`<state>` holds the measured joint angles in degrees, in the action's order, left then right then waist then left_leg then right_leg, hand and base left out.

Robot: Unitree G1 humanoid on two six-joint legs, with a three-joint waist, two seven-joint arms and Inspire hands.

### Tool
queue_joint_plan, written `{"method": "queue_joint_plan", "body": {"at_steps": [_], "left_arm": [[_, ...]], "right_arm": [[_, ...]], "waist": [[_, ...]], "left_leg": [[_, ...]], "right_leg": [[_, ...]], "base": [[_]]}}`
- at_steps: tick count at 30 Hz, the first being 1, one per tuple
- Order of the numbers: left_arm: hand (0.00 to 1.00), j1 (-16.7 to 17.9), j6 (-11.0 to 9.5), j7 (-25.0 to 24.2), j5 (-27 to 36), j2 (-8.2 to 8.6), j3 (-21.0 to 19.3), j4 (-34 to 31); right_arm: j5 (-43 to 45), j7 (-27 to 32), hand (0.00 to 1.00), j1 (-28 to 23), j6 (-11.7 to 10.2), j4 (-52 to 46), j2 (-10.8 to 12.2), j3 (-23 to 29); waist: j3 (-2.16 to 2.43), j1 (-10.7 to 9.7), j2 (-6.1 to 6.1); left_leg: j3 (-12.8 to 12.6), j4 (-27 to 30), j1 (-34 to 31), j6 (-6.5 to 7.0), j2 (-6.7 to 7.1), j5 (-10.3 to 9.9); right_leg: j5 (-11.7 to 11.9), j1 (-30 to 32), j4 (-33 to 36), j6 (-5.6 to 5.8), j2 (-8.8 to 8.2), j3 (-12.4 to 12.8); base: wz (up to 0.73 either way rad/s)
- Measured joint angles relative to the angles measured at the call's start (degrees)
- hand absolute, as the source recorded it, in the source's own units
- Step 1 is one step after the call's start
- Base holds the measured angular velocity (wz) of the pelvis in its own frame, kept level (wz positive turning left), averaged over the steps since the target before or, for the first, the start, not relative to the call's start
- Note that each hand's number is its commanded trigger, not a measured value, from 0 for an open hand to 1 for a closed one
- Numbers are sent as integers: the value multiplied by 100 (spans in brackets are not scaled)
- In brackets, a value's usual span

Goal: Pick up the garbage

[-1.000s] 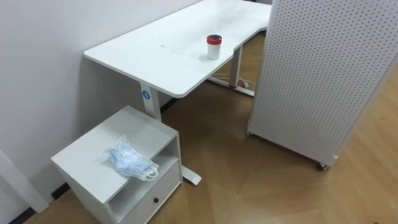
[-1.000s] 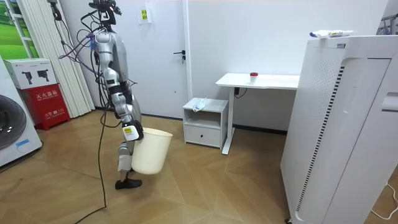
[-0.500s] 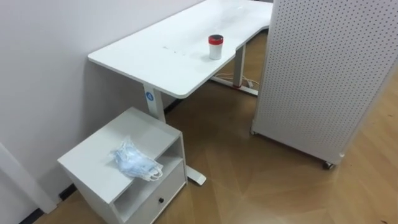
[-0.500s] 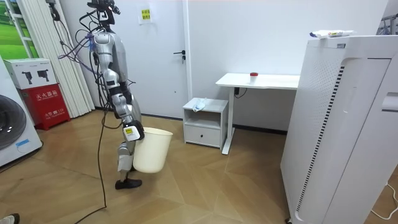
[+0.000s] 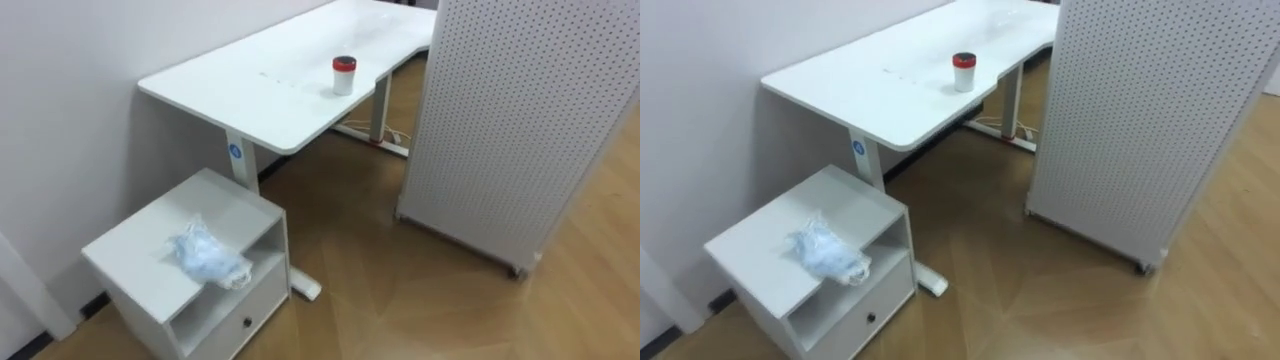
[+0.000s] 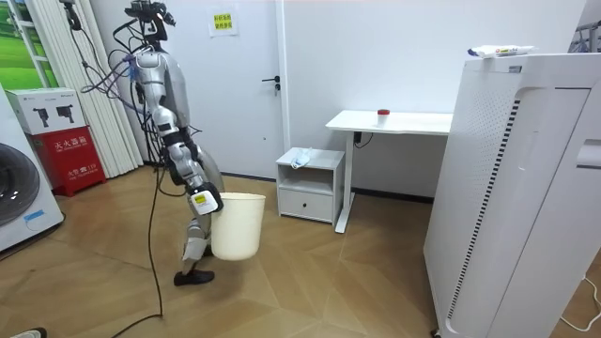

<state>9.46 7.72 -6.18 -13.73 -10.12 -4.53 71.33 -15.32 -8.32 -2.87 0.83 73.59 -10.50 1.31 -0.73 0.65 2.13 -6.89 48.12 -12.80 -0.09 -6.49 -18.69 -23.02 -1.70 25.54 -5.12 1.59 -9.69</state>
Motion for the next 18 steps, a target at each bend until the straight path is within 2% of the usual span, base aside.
{"method": "queue_joint_plan", "body": {"at_steps": [1, 2, 4, 5, 6, 7, 8, 9, 10, 11, 12, 14, 15, 16, 17, 18], "left_arm": [[0, 53, 10, -30, 0, -10, 10, 2], [0, 89, 18, -36, 0, -7, 12, 2], [0, 164, 56, -61, 11, 4, 19, 13], [0, 163, 54, -60, 10, 5, 21, 7], [0, 190, 39, -50, 10, 3, 26, 5], [0, 183, 11, -30, 12, 1, 25, -31], [0, 253, -24, -13, 9, 1, 18, -41], [0, 276, -23, -12, 6, 1, 19, -39], [0, 335, -22, -9, 4, -3, 19, -41], [0, 345, -27, -9, 3, 1, 19, -41], [0, 321, -46, -4, 3, 0, 12, -59], [0, 301, -111, 7, 6, 7, 3, -102], [0, 228, -116, 10, 6, -3, -24, -105], [0, 138, -144, 20, 40, -29, -22, -104], [0, 61, -191, 22, 65, -55, -21, -100], [0, 18, -215, 29, 66, -65, -17, -92]], "right_arm": [[0, -10, 100, 1, 5, 29, 1, 1], [0, -11, 100, -6, 6, 43, 3, 0], [-80, 3, 100, -30, 7, 68, -30, -7], [-138, 9, 100, -59, 6, 55, -53, -7], [-262, 31, 100, -124, 6, 50, -91, -4], [-271, 75, 100, -151, 24, 63, -107, 0], [-268, 86, 100, -176, 39, 84, -112, 0], [-264, 97, 100, -190, 44, 92, -110, -2], [-256, 118, 100, -217, 45, 106, -116, -3], [-256, 126, 100, -241, 42, 106, -124, -2], [-256, 164, 100, -277, 21, 83, -123, 9], [-239, 191, 100, -266, -16, 60, -128, 10], [-210, 191, 100, -268, -66, 17, -119, 6], [-152, 191, 100, -252, -80, -11, -114, -7], [-43, 192, 100, -203, -83, -12, -112, -15], [-1, 192, 100, -188, -85, -31, -112, -38]], "waist": [[6, -7, 22], [20, -6, 34], [29, -10, 92], [28, -11, 100], [28, -32, 114], [32, -24, 124], [37, 4, 129], [32, 20, 136], [47, 89, 154], [53, 98, 158], [92, 89, 201], [99, 129, 183], [79, 129, 174], [64, 135, 196], [7, 134, 236], [-19, 137, 240]], "left_leg": [[90, 376, -132, 0, -49, 65], [88, 483, -171, -5, -79, 92], [74, 741, -294, -5, -45, 258], [71, 637, -367, 33, 13, 215], [50, 223, -585, 47, 87, 142], [47, -315, -805, 11, 198, 163], [58, -1124, -985, -95, 319, 325], [48, -1420, -1052, -53, 354, 591], [48, -1801, -1081, 12, 457, 1104], [40, -1877, -1055, 73, 507, 1277], [-45, -1879, -1017, 256, 601, 1284], [-186, -1762, -994, 335, 625, 1167], [-205, -1678, -974, 357, 629, 1084], [-225, -1560, -963, 377, 637, 1014], [-243, -1361, -964, 411, 637, 931], [-250, -1245, -976, 424, 640, 879]], "right_leg": [[-118, -39, 148, -36, 39, -12], [-150, -65, 177, -54, 54, -11], [-186, -271, 104, -79, 51, 32], [-190, -283, 84, -88, 44, 43], [-200, -294, 28, -106, 46, 108], [-201, -322, -57, -106, 27, 185], [-212, -354, -171, -83, -22, 184], [-224, -388, -219, -57, -51, 192], [-253, -471, -321, 13, -140, 241], [-267, -515, -377, 47, -182, 256], [-289, -565, -484, 124, -282, 256], [-213, -606, -612, 279, -389, 260], [-130, -683, -730, 421, -430, 256], [-61, -781, -868, 496, -482, 263], [-28, -921, -1002, 525, -526, 318], [-27, -985, -1023, 526, -546, 326]], "base": [[0], [3], [15], [45], [46], [37], [8], [-14], [-17], [-9], [-8], [-20], [-35], [-49], [-44], [-31]]}}
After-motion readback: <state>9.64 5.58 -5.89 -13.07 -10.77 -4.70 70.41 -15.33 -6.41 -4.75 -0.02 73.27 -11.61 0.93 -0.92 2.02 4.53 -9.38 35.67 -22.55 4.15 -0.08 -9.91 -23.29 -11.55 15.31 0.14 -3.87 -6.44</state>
